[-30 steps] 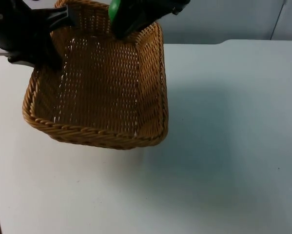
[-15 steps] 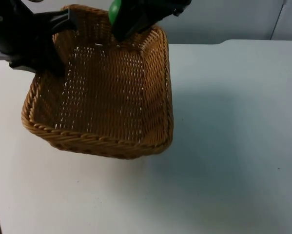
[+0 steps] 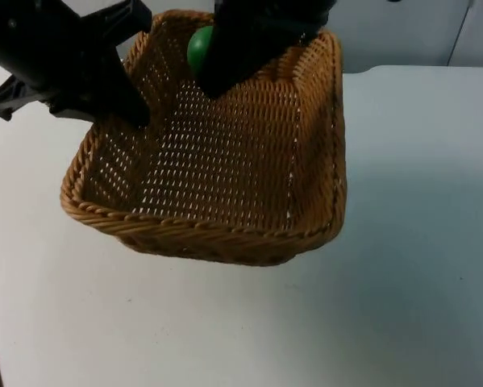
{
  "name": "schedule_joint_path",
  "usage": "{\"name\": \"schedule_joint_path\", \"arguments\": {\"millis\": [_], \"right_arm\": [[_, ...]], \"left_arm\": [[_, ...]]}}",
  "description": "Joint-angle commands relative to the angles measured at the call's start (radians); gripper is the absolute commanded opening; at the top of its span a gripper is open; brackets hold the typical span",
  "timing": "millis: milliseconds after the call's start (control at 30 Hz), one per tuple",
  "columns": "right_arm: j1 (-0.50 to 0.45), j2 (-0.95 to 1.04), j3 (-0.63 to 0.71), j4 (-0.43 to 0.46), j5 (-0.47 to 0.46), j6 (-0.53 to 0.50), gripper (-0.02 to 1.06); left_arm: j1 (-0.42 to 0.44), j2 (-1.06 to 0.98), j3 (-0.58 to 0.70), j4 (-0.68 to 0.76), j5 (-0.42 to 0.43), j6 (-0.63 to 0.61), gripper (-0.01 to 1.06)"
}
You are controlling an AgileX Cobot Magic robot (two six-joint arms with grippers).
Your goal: Pick up the basket with the left hand and place the ball into the basket with the right hand.
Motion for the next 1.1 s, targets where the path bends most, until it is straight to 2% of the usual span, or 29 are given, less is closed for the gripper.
{"name": "schedule_joint_path", "arguments": {"millis": [0,133,367,467,500,600,633,667,700,867,1067], "right_arm": [[0.004,-0.006,-0.004,-0.021,0.007,-0.014,0.00],[0.004,-0.006,-0.004,-0.095,0.007,-0.009,0.00],[0.004,-0.006,-0.004,-0.146,-0.022,0.017,0.00],[0.004,-0.006,-0.004,-0.143,-0.037,0.025,0.11],[0.004,-0.006,-0.004,-0.143,-0.037,0.025,0.11],[0.004,-0.006,-0.004,-0.143,-0.050,0.061,0.35],[0.004,-0.006,-0.004,-0.143,-0.050,0.061,0.35],[0.004,-0.006,-0.004,-0.143,-0.052,0.068,0.46],[0.004,-0.004,-0.004,-0.143,-0.052,0.081,0.51],[0.004,0.013,-0.004,-0.158,-0.056,0.131,0.59],[0.004,0.043,-0.004,-0.170,-0.045,0.175,0.60]], "left_arm": [[0.002,-0.010,0.001,-0.103,0.013,0.032,0.00],[0.002,-0.010,0.001,-0.126,0.015,0.032,0.00],[0.002,-0.010,0.001,-0.128,0.015,0.032,0.00],[0.002,-0.010,0.001,-0.128,0.015,0.032,0.00],[0.002,-0.010,0.001,-0.128,0.015,0.032,0.00],[0.002,-0.010,0.001,-0.130,0.015,0.032,0.00],[0.002,-0.010,0.001,-0.130,0.015,0.032,0.00],[0.002,-0.010,0.001,-0.130,0.015,0.032,0.00],[0.002,-0.010,0.001,-0.130,0.015,0.032,0.00],[0.002,-0.010,0.001,-0.130,0.025,0.032,0.00],[0.002,-0.010,0.001,-0.130,0.028,0.032,0.00]]}}
